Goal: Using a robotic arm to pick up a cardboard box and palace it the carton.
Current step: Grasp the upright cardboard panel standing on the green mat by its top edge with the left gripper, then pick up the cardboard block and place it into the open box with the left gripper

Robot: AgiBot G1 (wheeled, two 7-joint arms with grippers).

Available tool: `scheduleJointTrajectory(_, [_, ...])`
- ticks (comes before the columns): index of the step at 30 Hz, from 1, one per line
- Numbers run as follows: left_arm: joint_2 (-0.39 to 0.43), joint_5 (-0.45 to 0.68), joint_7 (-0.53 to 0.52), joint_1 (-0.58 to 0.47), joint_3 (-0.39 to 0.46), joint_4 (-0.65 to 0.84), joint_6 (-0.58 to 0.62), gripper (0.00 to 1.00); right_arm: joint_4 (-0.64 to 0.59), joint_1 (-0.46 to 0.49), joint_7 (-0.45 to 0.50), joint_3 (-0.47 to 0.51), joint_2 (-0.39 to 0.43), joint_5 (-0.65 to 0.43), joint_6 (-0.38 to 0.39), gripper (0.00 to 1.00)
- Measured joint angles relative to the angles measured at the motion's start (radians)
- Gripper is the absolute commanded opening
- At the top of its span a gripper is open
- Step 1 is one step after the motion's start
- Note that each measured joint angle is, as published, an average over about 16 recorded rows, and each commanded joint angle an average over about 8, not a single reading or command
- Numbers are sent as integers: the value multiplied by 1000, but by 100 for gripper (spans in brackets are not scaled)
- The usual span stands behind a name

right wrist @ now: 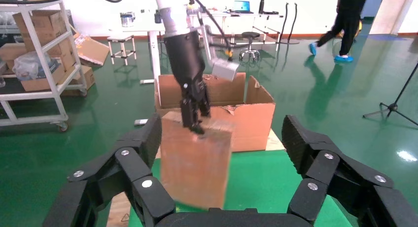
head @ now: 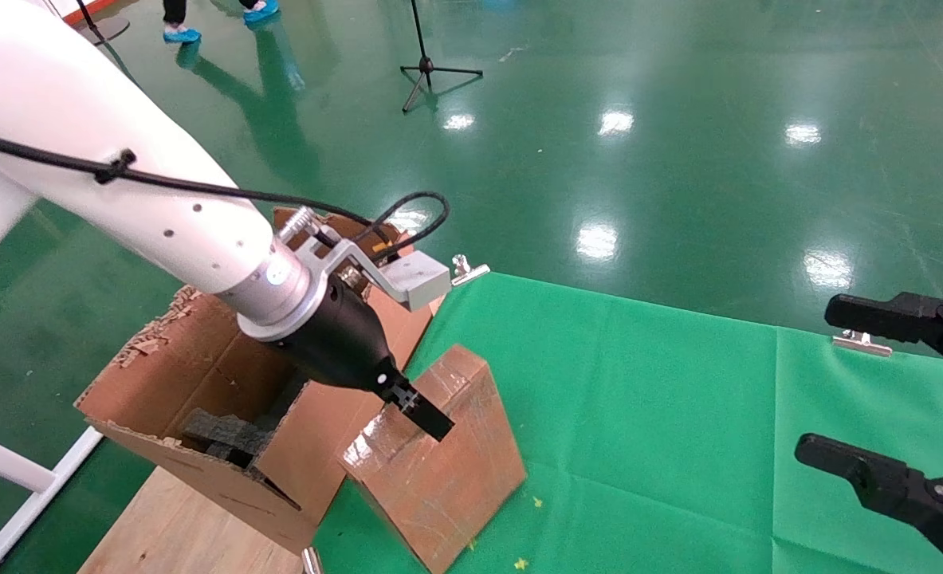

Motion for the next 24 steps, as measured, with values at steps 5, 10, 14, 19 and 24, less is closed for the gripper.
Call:
scheduleJointTrajectory(5, [-50, -10, 86, -60, -34, 14, -10, 0, 0, 0, 0, 0, 0, 0, 0, 100])
scheduleJointTrajectory(10, [-115, -1, 197, -146, -77, 47, -12, 0, 0, 0, 0, 0, 0, 0, 0, 100])
scheduleJointTrajectory(14, [-164, 31, 304, -217, -101, 104, -9, 0, 0, 0, 0, 0, 0, 0, 0, 100])
scheduleJointTrajectory(19, [-202, 98, 452, -280, -104, 212, -5, 0, 0, 0, 0, 0, 0, 0, 0, 100])
scheduleJointTrajectory(24, [-213, 165, 598, -294, -83, 358, -9, 0, 0, 0, 0, 0, 0, 0, 0, 100])
